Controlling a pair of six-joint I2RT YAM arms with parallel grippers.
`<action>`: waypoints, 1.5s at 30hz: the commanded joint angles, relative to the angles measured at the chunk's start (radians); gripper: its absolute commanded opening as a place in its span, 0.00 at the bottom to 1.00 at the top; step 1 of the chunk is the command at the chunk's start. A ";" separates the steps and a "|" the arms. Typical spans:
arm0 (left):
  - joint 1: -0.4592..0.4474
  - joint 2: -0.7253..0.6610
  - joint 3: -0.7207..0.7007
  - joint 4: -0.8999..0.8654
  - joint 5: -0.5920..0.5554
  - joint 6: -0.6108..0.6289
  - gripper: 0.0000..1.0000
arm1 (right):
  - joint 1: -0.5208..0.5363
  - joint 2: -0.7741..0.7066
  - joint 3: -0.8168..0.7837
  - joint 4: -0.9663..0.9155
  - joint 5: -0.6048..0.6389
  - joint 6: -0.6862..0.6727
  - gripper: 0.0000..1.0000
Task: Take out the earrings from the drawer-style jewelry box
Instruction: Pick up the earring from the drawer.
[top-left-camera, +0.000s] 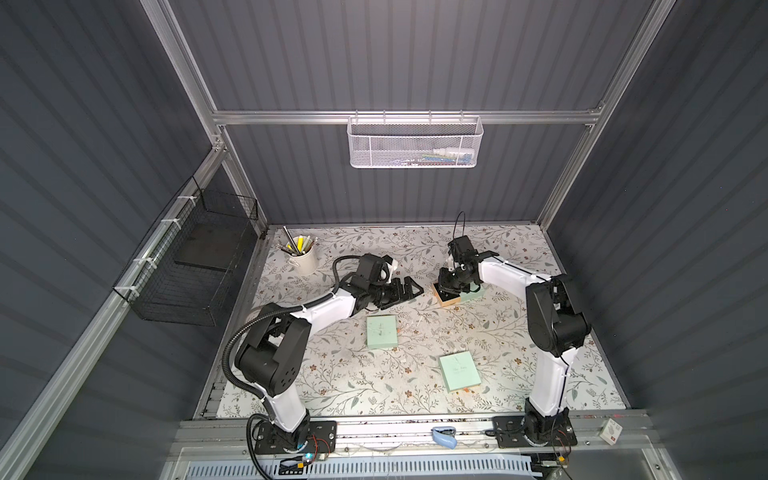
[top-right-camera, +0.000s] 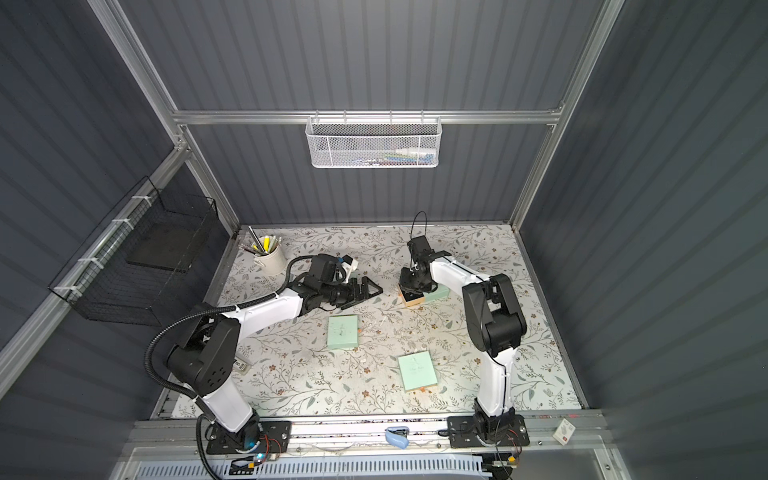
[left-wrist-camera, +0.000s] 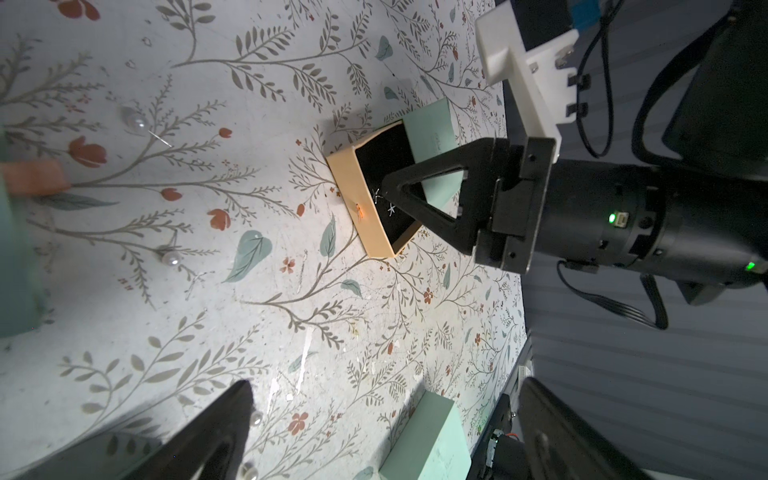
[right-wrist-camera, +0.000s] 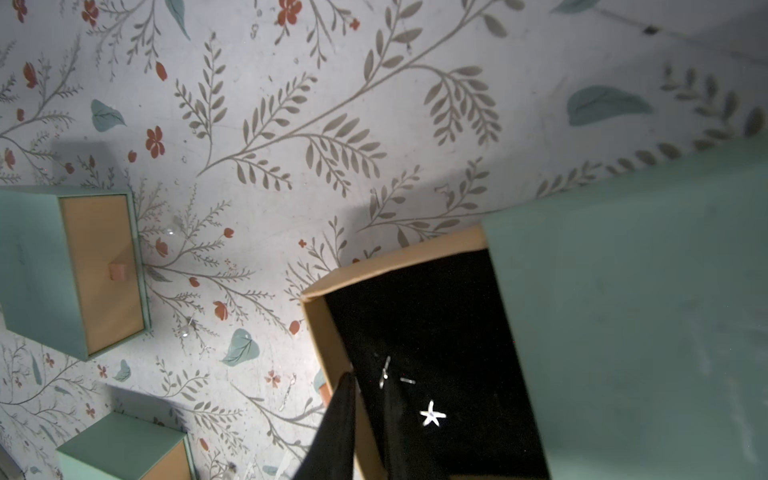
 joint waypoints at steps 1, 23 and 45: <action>0.007 -0.031 -0.017 -0.024 -0.002 0.021 1.00 | 0.007 0.030 0.029 -0.023 0.020 -0.008 0.17; 0.012 -0.042 -0.023 -0.026 -0.005 0.017 1.00 | 0.020 0.046 0.038 -0.034 0.053 -0.013 0.09; 0.023 -0.073 -0.030 -0.044 -0.018 0.036 1.00 | 0.033 -0.087 0.006 -0.020 0.040 -0.007 0.03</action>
